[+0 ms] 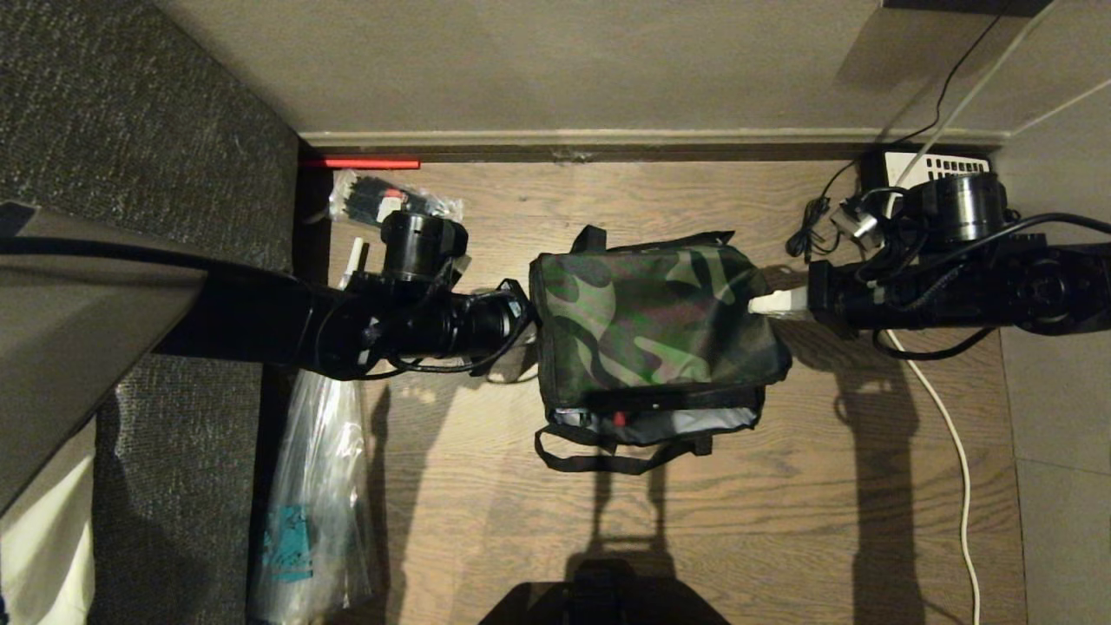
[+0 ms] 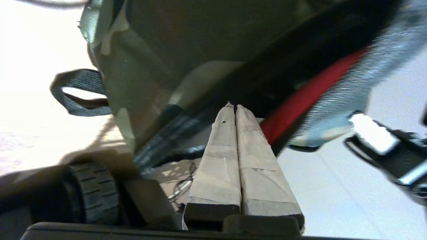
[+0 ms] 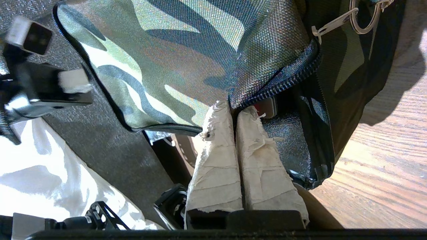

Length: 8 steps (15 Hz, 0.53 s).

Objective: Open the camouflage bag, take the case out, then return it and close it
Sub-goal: Open the top of the storage box

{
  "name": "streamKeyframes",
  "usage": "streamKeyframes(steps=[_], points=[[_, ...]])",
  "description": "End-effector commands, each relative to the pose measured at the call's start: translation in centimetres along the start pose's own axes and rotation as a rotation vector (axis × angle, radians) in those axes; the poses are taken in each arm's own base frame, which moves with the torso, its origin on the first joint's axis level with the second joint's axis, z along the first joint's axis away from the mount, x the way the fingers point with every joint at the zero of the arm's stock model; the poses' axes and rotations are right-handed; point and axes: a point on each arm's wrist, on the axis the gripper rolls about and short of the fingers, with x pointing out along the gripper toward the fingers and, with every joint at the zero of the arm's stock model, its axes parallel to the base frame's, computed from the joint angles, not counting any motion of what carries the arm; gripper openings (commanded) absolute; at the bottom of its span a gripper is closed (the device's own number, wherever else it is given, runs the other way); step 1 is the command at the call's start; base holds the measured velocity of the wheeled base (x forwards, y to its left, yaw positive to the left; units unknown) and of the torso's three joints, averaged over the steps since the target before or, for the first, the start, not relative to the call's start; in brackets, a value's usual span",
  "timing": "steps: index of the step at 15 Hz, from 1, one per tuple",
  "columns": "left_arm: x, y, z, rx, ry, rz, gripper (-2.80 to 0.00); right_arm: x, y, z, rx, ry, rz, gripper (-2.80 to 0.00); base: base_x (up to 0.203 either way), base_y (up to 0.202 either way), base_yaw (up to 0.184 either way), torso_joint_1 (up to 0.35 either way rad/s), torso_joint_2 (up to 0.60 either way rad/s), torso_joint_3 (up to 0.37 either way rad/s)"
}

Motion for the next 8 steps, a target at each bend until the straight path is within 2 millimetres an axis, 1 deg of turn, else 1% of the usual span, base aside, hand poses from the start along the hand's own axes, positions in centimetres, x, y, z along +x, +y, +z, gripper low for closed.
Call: streamKeyframes(steps=[1, 8], points=[[-1.16, -1.15, 0.21, 0.006, -0.019, -0.03, -2.8, -0.13, 0.16, 0.06, -0.001, -0.001, 0.005, -2.8, 0.0, 0.0, 0.0, 0.0, 0.0, 0.0], [-1.12, -1.19, 0.08, 0.007, -0.017, -0.031, -2.8, -0.02, 0.07, 0.06, -0.001, -0.002, 0.005, -2.8, 0.0, 0.0, 0.0, 0.0, 0.0, 0.0]])
